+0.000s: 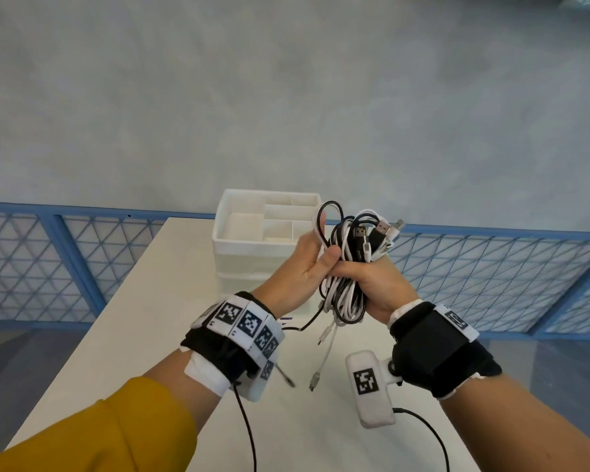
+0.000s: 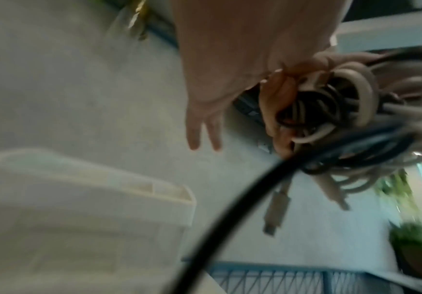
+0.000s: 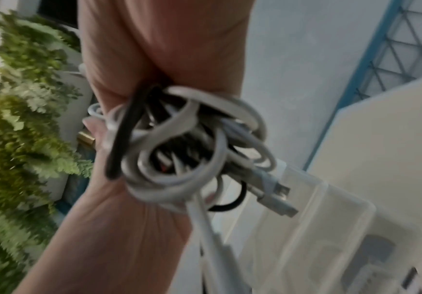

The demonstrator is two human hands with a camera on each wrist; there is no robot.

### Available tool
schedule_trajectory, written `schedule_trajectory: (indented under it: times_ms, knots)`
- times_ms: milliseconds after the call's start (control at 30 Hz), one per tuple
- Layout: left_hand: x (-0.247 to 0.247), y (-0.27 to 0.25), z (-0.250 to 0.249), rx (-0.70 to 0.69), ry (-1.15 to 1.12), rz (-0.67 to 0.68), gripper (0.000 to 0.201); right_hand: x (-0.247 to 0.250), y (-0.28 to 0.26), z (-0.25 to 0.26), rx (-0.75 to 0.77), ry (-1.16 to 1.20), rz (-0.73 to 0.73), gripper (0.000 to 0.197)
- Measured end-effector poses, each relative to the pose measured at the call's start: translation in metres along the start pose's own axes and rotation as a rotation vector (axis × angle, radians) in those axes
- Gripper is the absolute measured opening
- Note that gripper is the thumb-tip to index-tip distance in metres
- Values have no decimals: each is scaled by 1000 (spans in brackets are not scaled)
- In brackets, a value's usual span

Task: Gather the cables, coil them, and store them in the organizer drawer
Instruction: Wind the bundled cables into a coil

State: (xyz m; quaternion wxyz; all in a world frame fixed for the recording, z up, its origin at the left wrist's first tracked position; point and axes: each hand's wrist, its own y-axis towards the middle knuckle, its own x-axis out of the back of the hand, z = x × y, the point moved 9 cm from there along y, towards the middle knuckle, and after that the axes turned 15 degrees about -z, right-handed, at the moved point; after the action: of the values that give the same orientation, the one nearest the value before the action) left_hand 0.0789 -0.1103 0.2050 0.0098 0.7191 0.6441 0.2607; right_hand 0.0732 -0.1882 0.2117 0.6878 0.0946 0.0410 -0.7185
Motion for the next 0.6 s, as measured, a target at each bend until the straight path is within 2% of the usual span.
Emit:
schedule_trajectory:
  times_ms: [67, 133, 200, 333, 467, 533, 600]
  knots:
    - [-5, -14, 29, 200, -142, 108, 79, 6, 3, 5, 20, 3, -39, 23]
    - [-13, -32, 65, 334, -159, 226, 87, 15, 8, 13, 33, 41, -77, 19]
    - [-23, -51, 93, 436, -176, 312, 79, 20, 10, 19, 45, 52, -71, 17]
    - [-28, -73, 115, 536, -283, 294, 59, 22, 11, 27, 69, 60, -52, 14]
    - [-1, -71, 129, 725, -529, 56, 35, 27, 10, 29, 69, 10, -43, 20]
    - [14, -68, 132, 760, -489, 32, 38, 34, 10, 27, 84, -62, -93, 21]
    - [17, -68, 126, 771, -456, 123, 47, 39, 11, 25, 115, -139, -146, 23]
